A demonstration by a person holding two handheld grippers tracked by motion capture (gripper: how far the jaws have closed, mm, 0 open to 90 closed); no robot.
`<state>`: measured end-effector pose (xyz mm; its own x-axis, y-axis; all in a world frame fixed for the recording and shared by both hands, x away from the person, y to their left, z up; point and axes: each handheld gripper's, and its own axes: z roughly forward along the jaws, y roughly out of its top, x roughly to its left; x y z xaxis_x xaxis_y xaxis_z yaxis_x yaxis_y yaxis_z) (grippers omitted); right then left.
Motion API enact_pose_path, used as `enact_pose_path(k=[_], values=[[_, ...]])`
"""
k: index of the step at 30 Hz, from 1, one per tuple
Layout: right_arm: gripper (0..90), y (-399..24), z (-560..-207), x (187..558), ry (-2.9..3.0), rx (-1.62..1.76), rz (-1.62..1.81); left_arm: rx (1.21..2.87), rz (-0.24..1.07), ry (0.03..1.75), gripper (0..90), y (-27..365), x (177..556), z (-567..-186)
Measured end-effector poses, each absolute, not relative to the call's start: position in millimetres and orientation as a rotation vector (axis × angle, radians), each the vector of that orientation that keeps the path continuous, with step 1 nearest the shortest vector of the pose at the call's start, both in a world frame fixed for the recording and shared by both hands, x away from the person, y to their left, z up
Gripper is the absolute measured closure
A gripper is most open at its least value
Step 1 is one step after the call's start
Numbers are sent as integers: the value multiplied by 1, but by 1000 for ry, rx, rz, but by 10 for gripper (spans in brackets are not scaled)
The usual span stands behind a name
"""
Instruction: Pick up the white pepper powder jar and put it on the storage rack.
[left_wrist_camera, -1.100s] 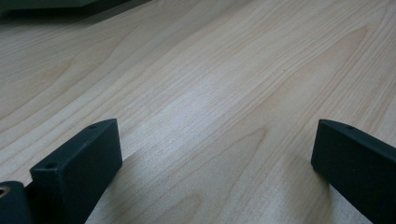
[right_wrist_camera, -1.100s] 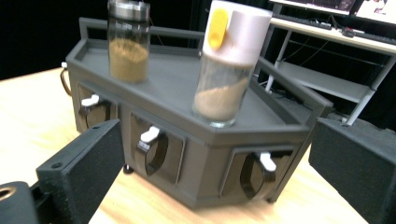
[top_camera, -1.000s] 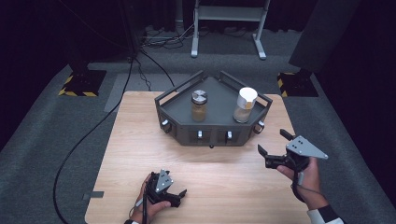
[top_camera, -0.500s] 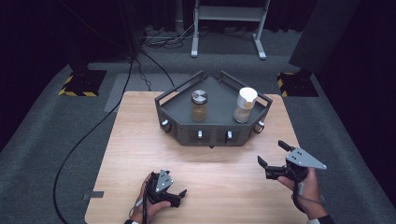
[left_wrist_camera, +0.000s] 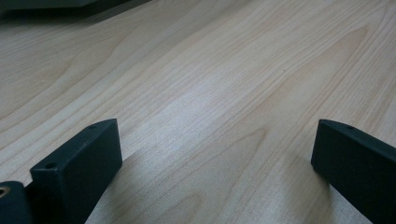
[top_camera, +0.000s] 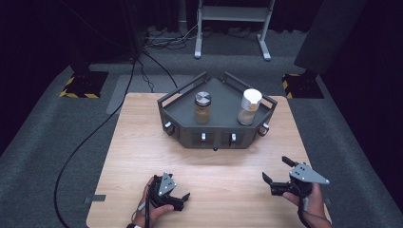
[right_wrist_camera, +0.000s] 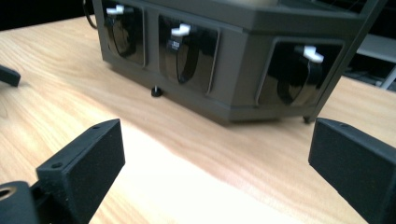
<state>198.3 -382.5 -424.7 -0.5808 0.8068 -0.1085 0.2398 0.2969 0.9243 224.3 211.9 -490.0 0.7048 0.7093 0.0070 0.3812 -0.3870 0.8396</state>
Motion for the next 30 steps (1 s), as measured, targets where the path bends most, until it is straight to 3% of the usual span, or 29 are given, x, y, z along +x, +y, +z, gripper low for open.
enact_pose_path(k=[30], values=[[40,-386,-468,190,2059,1073,1201,2016,464,834,18,212,224,-490]])
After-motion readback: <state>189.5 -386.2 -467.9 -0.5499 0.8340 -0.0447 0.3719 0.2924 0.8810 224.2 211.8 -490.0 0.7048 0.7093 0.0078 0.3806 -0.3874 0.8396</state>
